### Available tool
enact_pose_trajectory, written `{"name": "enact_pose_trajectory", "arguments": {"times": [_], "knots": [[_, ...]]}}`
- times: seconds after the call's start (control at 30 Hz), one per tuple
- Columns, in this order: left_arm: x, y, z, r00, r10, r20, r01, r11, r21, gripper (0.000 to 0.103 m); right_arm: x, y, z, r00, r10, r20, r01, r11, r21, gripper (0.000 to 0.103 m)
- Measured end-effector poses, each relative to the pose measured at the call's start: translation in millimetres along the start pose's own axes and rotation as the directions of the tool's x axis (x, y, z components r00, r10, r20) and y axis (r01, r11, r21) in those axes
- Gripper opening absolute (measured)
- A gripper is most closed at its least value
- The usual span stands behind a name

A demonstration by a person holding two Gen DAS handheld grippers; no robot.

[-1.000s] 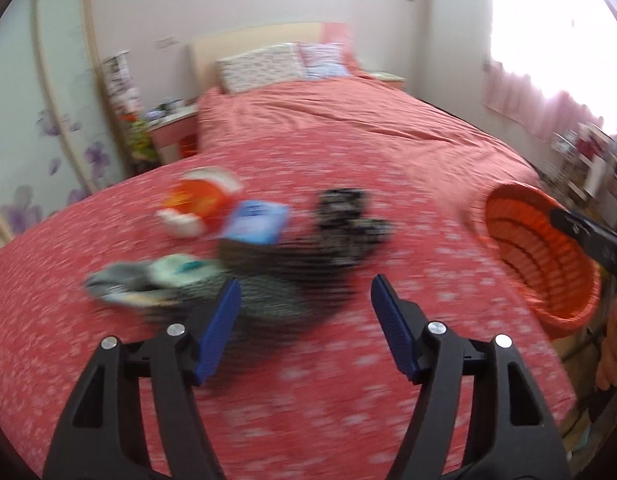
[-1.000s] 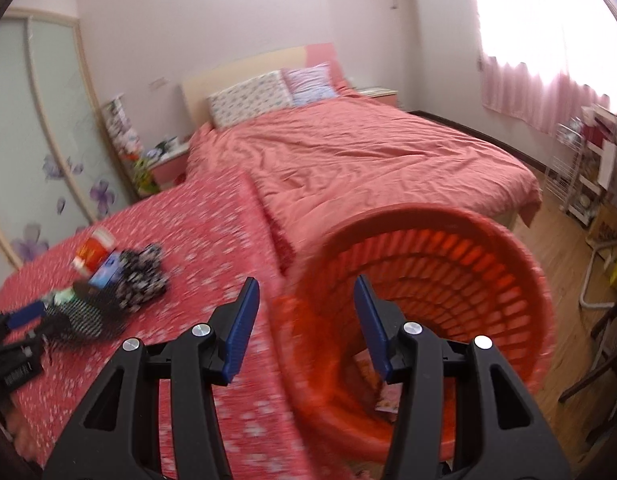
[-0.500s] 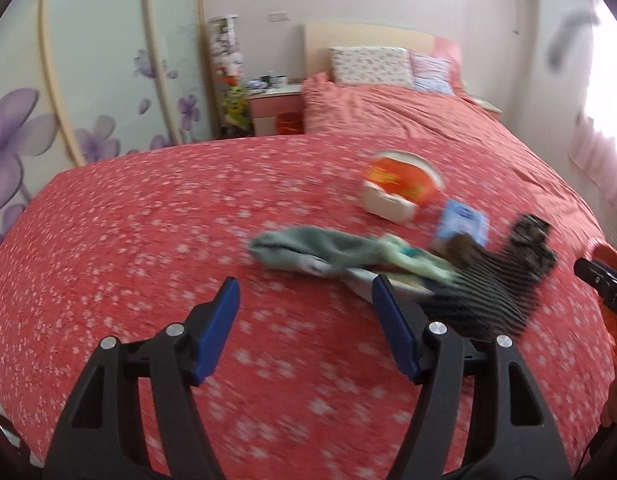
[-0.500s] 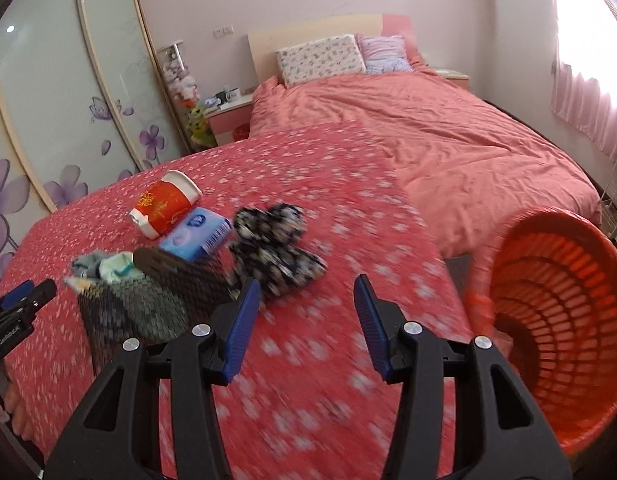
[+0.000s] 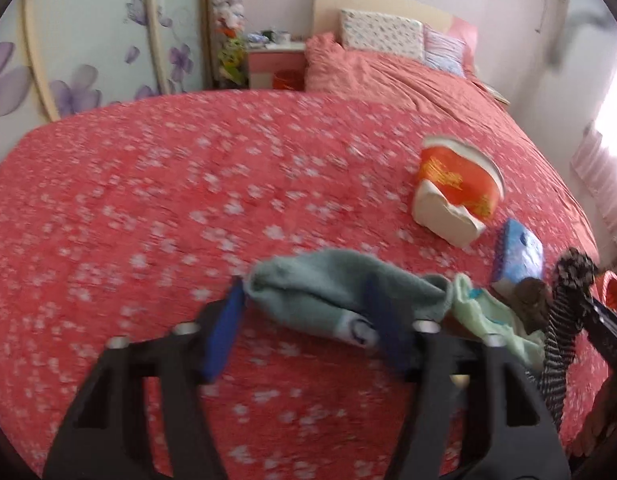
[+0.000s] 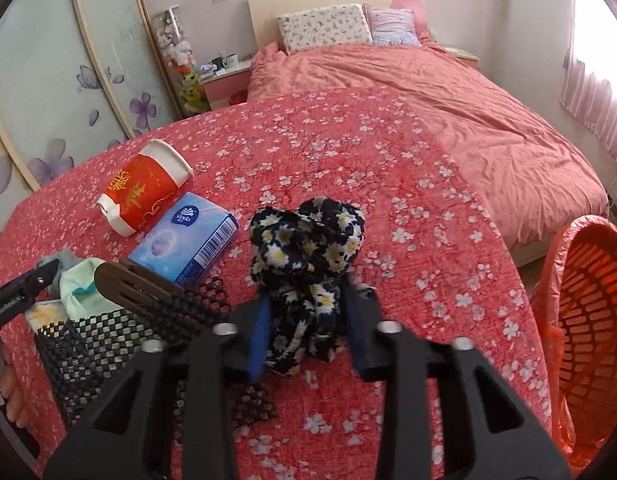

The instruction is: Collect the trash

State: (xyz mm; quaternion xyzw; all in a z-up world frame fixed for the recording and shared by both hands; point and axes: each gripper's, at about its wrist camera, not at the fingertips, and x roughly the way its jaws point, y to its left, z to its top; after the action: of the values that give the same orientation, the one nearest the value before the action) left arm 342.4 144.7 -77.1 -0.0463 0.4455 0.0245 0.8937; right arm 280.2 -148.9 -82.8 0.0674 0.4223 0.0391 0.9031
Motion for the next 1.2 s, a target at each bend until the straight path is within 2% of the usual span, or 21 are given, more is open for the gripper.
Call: {"name": "enact_pose_trajectory", "arguments": {"times": [0.03,0.1,0.37,0.5,0.6,0.67,0.73,0.83,1.0,1.13,1.2], "knots": [[2,-3,-3,1.0,0.002,-0.002,-0.002,1.0,0.011,0.024,-2,-3,-1,1.0,0.01,-0.002,-0.01,1.0,0.008,0.016],[2,-5,-8,1.0,-0.004,0.011,0.004,1.0,0.028,0.017,-7,-9,-3,1.0,0.015,0.003,-0.015,1.0,0.016,0.013],[-27,25,-28,0.999,0.029,0.044,-0.029,1.0,0.002,0.014,-37,-32,-20,0.999,-0.025,0.027,0.025,1.0,0.012,0.013],[-43,41,-47,0.999,0.026,0.042,-0.027,0.999,0.029,0.014,-43,-37,-31,1.0,-0.018,0.006,0.018,1.0,-0.006,0.014],[-47,44,-62,0.999,0.029,0.03,-0.031,0.998,0.055,0.02,-38,-32,-35,1.0,-0.014,-0.012,0.014,1.0,-0.022,0.018],[-48,46,-64,0.999,0.04,0.033,-0.041,0.998,0.041,0.03,-35,-30,-34,1.0,-0.021,-0.015,0.021,0.999,-0.026,0.022],[-49,46,-62,0.998,0.036,0.043,-0.036,0.999,0.005,0.05,-34,-29,-35,1.0,-0.025,-0.01,0.024,0.999,-0.031,0.025],[-52,44,-59,0.998,0.022,0.059,-0.02,0.999,-0.027,0.059,-33,-28,-35,1.0,-0.024,-0.007,0.024,0.999,-0.035,0.026],[-42,34,-53,0.998,0.037,0.043,-0.037,0.999,-0.009,0.06,-33,-30,-36,1.0,-0.011,-0.005,0.011,1.0,-0.027,0.027],[-33,27,-55,0.998,0.063,0.028,-0.063,0.998,0.013,0.049,-32,-26,-38,1.0,-0.025,-0.007,0.025,0.999,-0.046,0.03],[-33,24,-56,0.998,0.057,0.029,-0.058,0.998,0.02,0.046,-31,-25,-37,1.0,-0.03,-0.008,0.03,0.998,-0.053,0.03]]}}
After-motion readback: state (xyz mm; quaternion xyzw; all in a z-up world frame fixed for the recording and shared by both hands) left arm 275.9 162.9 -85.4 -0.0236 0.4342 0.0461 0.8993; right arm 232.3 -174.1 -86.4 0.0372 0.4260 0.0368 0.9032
